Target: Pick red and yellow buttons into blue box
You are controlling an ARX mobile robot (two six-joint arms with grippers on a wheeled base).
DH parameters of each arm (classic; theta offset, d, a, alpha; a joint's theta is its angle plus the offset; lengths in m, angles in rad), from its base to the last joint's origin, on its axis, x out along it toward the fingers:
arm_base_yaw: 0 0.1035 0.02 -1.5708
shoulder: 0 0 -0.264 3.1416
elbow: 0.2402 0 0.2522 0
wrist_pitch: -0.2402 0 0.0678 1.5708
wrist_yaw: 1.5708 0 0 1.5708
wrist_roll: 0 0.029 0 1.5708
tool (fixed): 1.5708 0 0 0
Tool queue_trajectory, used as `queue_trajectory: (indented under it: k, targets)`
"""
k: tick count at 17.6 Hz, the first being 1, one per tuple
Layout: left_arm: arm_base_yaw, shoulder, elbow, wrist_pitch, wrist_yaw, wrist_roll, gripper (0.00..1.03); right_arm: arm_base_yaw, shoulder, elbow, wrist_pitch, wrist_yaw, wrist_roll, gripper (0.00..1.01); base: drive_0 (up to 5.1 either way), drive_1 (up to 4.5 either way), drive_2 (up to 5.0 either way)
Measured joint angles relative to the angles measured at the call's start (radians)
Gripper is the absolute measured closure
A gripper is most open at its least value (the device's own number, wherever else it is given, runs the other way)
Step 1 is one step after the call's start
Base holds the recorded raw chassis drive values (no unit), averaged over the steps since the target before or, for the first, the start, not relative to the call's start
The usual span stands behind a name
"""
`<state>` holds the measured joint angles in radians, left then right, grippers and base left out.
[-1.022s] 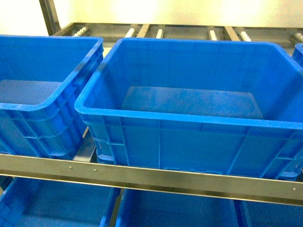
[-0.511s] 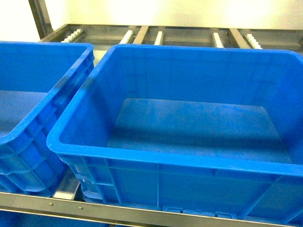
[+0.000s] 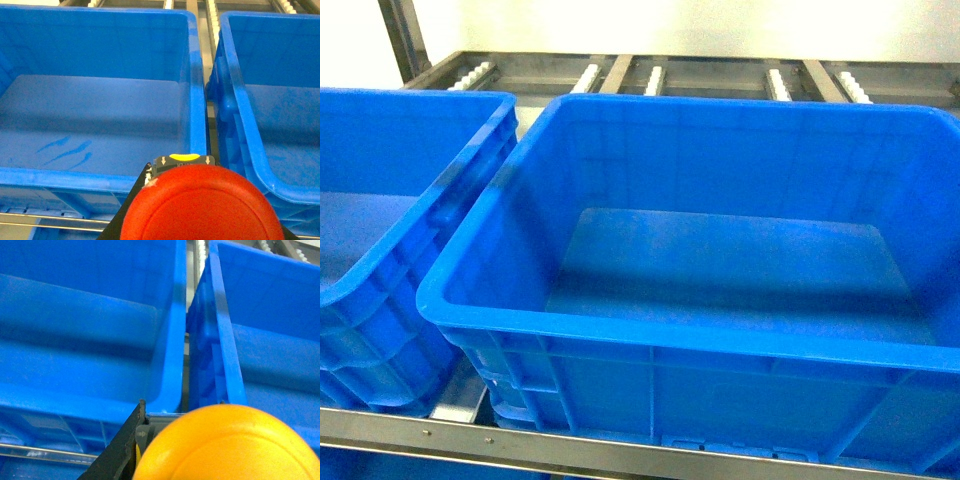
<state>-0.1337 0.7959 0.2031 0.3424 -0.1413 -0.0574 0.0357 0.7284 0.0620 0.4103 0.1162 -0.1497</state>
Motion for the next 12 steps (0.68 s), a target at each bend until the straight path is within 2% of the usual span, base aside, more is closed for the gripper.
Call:
queue_trajectory:
  k: [1,4,5,6,7,8,9,11,12]
  targets:
    - [0.000,0.000,0.000,0.000,0.000,0.000,0.78,0.026,0.025,0.053,-0.023,0.000,0.009,0.66,0.0,0.00,0.0]
    - [0.000,0.000,0.000,0.000,0.000,0.000,0.78,0.165,0.164,0.266,-0.074,-0.018,0.031,0.66,0.0,0.00,0.0]
    - [0.000,0.000,0.000,0.000,0.000,0.000,0.78,0.222,0.252,0.341,-0.116,-0.033,0.033,0.66,0.0,0.00,0.0]
    - [0.000,0.000,0.000,0.000,0.000,0.000,0.78,0.268,0.346,0.385,-0.102,-0.030,0.034,0.66,0.0,0.00,0.0]
    - [0.000,0.000,0.000,0.000,0.000,0.000,0.78,0.306,0.439,0.436,-0.128,-0.031,0.023,0.66,0.0,0.00,0.0]
    - [0.000,0.000,0.000,0.000,0.000,0.000,0.78,0.331,0.556,0.493,-0.111,-0.037,0.018,0.66,0.0,0.00,0.0]
    - [0.000,0.000,0.000,0.000,0.000,0.000,0.78,0.332,0.653,0.555,-0.117,-0.038,0.015,0.66,0.0,0.00,0.0]
    - [0.000,0.000,0.000,0.000,0.000,0.000,0.78,0.330,0.848,0.715,-0.228,-0.048,0.010,0.66,0.0,0.00,0.0]
    - [0.000,0.000,0.000,0.000,0.000,0.000,0.78,0.322,0.927,0.792,-0.315,-0.080,0.011,0.66,0.0,0.00,0.0]
